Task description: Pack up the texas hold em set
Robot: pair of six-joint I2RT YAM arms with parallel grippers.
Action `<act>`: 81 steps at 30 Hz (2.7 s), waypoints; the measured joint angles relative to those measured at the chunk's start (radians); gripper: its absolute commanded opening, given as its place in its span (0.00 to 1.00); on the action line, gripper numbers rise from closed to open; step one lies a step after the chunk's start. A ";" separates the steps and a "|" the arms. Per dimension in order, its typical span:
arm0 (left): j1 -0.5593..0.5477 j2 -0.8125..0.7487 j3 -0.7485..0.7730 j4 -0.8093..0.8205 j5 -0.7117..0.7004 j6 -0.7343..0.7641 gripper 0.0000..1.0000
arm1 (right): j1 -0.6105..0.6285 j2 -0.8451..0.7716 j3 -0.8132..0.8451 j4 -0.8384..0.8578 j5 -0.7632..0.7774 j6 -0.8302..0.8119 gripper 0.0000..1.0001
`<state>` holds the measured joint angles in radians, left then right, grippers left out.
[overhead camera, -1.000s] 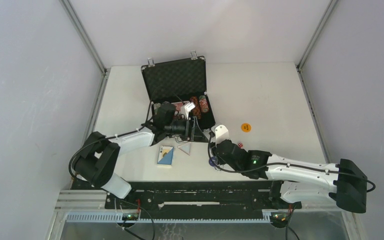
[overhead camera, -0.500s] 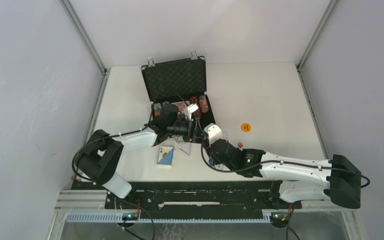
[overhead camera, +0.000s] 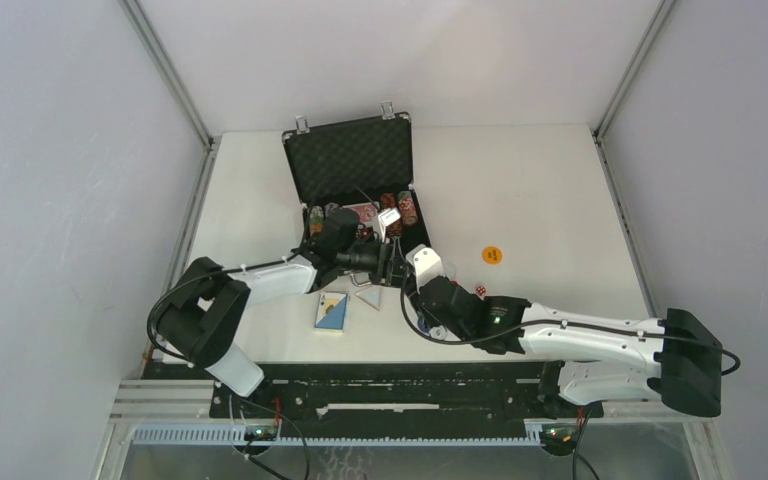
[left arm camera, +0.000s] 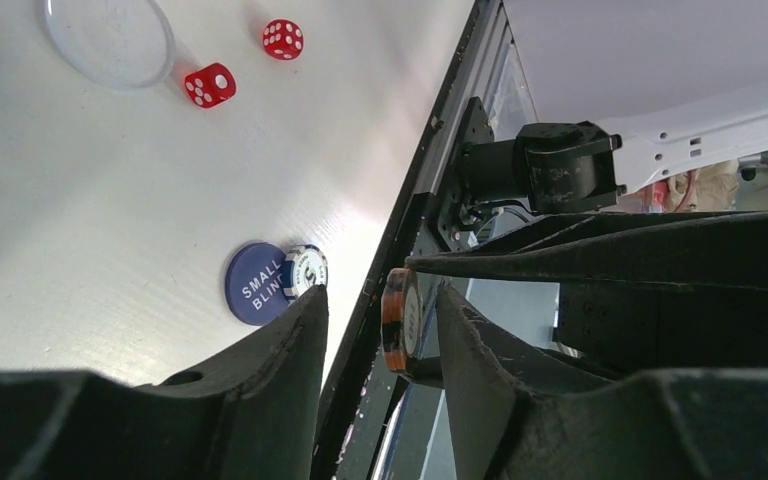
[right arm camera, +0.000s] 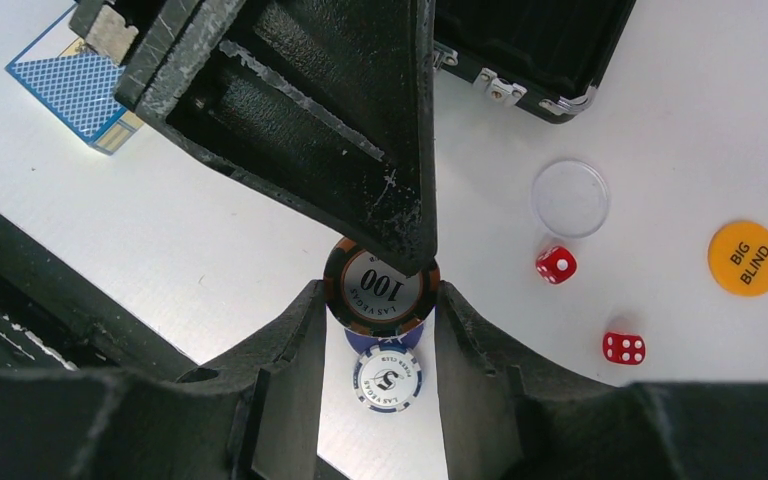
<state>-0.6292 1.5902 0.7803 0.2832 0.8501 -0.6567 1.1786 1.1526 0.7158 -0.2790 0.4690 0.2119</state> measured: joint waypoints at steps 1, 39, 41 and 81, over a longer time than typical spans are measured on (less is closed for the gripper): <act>-0.001 0.000 0.000 0.003 0.002 -0.003 0.48 | 0.000 0.001 0.000 0.000 0.001 -0.002 0.36; -0.003 0.003 0.000 0.023 0.040 -0.026 0.23 | -0.046 0.016 0.014 -0.001 0.023 -0.030 0.36; -0.003 0.007 0.000 0.025 0.041 -0.026 0.21 | -0.047 0.016 0.014 -0.001 0.023 -0.031 0.36; 0.000 0.012 0.228 -0.330 -0.047 0.338 0.00 | -0.046 -0.369 -0.034 -0.121 0.090 0.023 0.80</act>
<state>-0.6289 1.6024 1.0080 -0.0463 0.8032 -0.3191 1.1328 0.7834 0.6823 -0.4004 0.5591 0.2352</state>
